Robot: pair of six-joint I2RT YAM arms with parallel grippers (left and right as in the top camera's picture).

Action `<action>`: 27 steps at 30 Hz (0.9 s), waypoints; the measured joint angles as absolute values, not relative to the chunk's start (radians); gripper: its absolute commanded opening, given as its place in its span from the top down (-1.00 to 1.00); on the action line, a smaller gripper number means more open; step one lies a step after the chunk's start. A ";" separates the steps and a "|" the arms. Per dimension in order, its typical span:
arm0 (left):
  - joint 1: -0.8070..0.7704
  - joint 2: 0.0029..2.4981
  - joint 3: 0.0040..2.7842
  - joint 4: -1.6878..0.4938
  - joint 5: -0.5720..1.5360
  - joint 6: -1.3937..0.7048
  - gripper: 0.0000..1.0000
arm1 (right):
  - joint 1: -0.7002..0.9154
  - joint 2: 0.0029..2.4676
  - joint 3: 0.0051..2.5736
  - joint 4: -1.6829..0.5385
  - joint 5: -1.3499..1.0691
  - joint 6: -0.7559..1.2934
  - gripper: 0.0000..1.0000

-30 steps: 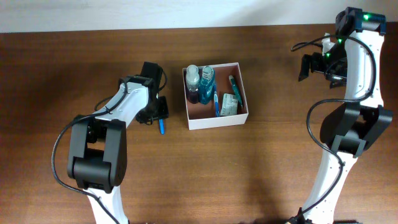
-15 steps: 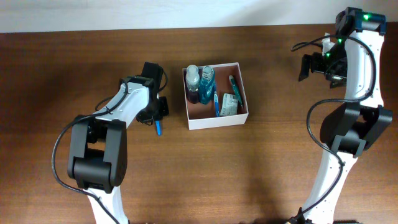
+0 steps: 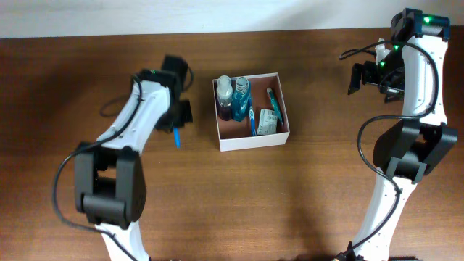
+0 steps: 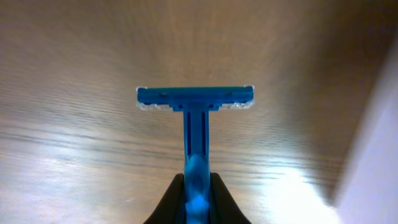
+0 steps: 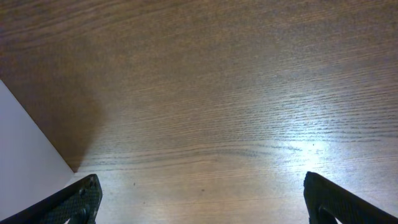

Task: Pack container
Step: 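Close the left gripper on the razor handle and lift it, then carry the razor with the left gripper over the pink box and lower it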

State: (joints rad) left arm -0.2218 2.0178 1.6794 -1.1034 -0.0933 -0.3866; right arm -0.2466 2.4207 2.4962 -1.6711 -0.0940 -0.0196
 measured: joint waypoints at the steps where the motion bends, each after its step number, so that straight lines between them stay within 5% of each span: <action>1: -0.222 2.000 1.721 -1.114 -0.099 -0.387 0.99 | -0.247 2.421 2.496 -1.671 -0.094 -0.020 -0.97; 11: -0.263 1.768 1.991 -1.094 -0.117 -0.386 0.98 | -0.247 2.421 2.496 -1.671 -0.094 -0.019 -0.97; 27: -0.655 1.795 1.995 -0.802 -0.110 -0.198 0.98 | -0.247 2.421 2.496 -1.671 -0.094 -0.020 -0.97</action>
